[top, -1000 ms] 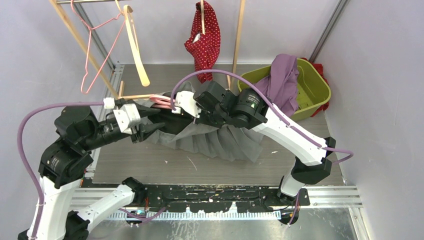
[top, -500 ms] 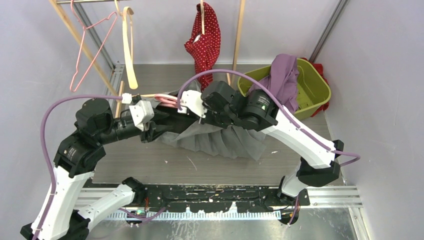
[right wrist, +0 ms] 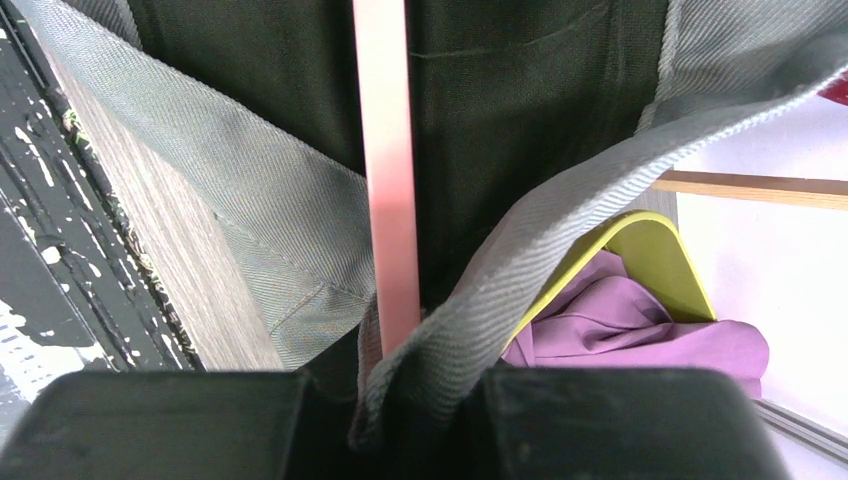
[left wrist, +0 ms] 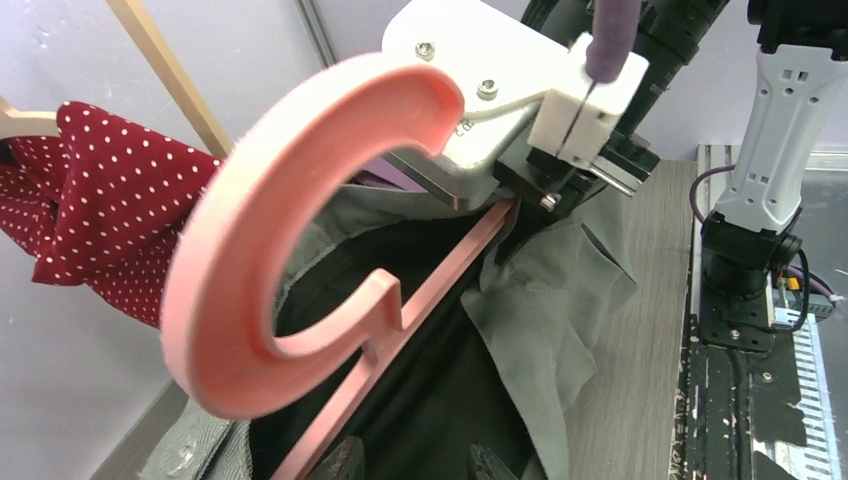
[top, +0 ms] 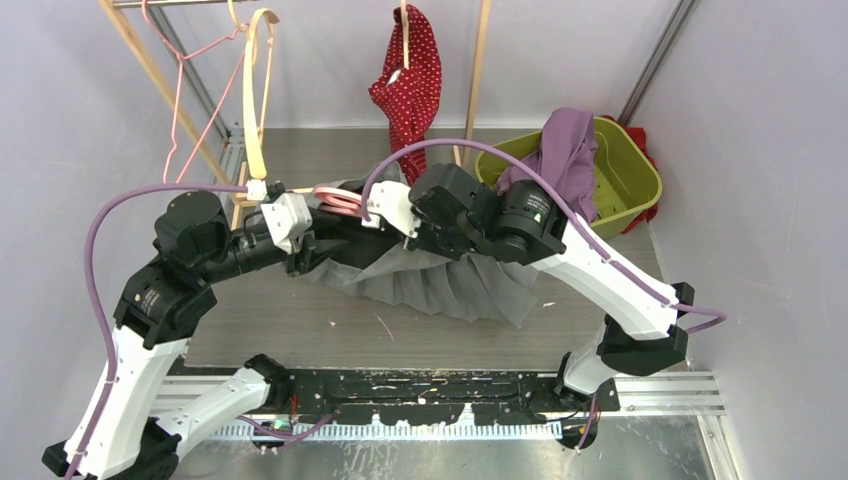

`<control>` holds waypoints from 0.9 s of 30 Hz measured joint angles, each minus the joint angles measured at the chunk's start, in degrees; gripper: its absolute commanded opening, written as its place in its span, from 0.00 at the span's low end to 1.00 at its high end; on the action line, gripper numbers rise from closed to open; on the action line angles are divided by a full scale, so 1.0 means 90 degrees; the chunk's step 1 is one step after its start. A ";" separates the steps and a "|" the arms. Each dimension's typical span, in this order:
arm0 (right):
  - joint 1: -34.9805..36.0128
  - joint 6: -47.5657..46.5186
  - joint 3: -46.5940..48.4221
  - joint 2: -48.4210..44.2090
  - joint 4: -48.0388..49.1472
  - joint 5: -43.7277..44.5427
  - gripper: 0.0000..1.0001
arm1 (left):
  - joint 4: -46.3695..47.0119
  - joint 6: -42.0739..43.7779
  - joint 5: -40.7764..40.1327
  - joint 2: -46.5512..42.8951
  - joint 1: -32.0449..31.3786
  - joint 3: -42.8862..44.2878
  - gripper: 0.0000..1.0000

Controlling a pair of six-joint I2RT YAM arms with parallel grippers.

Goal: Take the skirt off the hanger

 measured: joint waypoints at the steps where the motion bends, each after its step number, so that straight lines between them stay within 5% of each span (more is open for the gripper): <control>1: 0.0012 0.0010 0.0000 0.0000 -0.0022 0.0000 0.00 | 0.0000 0.0022 -0.0036 0.0002 0.0000 0.0012 0.42; 27: 0.0704 0.0146 0.0695 0.0146 -0.0784 0.0544 0.00 | 0.0151 0.0515 0.0085 0.0488 -0.0015 0.0274 0.42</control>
